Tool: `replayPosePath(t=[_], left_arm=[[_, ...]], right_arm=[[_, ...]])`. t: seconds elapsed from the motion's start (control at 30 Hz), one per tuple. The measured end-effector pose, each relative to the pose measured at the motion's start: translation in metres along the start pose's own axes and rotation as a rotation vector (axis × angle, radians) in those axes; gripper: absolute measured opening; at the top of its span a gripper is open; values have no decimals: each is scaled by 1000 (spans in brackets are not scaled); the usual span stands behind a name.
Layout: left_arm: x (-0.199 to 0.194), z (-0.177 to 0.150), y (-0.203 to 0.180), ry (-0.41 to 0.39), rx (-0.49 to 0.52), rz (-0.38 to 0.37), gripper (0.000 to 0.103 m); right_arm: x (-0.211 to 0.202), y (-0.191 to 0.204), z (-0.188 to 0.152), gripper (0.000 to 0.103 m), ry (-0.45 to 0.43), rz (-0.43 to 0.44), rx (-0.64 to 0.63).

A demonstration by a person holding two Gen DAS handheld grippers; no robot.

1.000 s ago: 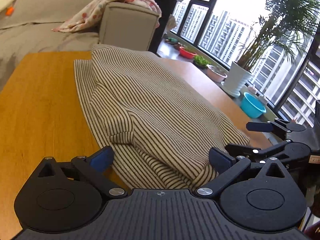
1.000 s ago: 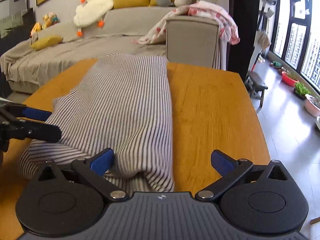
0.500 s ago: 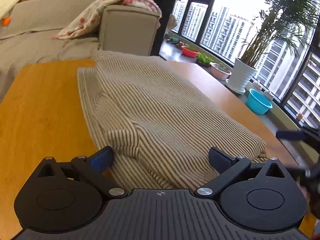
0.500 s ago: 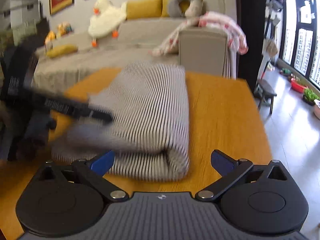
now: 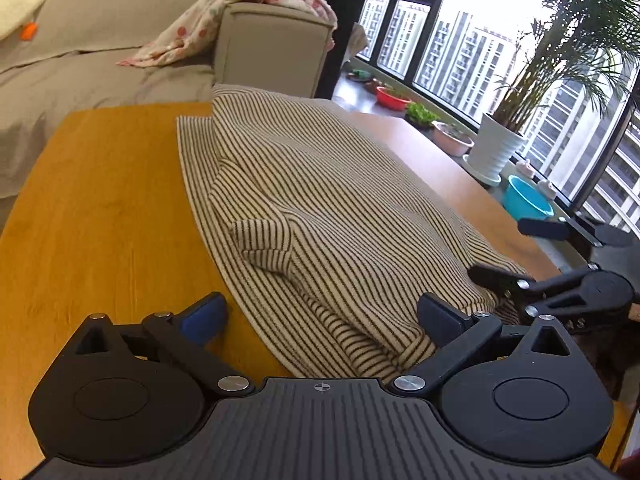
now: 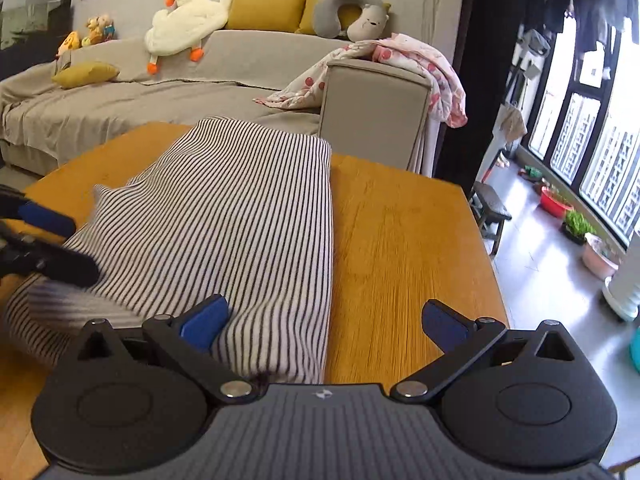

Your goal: Fold clothes

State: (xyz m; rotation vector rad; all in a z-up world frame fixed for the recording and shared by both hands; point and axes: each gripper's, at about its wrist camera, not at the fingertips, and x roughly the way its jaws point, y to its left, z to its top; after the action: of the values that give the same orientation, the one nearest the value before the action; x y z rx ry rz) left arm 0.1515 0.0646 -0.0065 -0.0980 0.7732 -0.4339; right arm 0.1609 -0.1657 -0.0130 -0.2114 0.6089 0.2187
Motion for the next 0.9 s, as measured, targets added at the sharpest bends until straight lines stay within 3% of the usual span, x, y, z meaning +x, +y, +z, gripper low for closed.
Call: replayPosePath(t=[0.33,0.53,0.63,0.7,0.83,0.9], left_arm=[[-31,-14,-8,10,65,-32,103],[-48,-23,-20,17,189,-16,103],[-44,-20,-26,6,193,-15,103],[-44,-18,-28,-1,205,-12,103],[-48,-16,-22,0,237,18,103],[-49,-14,-15,1,226,36,103]], right_arm=[[-36,7,-24,103,20,30,5],[-45,-11,-2,103,-34,116,125],[-31,7,6,103,-3,119,29],[-17,21,-1,103,80,104,-61],[-38,19,-7,103,4,119,-162],[-54,18,-6,103,-55,182,-205]])
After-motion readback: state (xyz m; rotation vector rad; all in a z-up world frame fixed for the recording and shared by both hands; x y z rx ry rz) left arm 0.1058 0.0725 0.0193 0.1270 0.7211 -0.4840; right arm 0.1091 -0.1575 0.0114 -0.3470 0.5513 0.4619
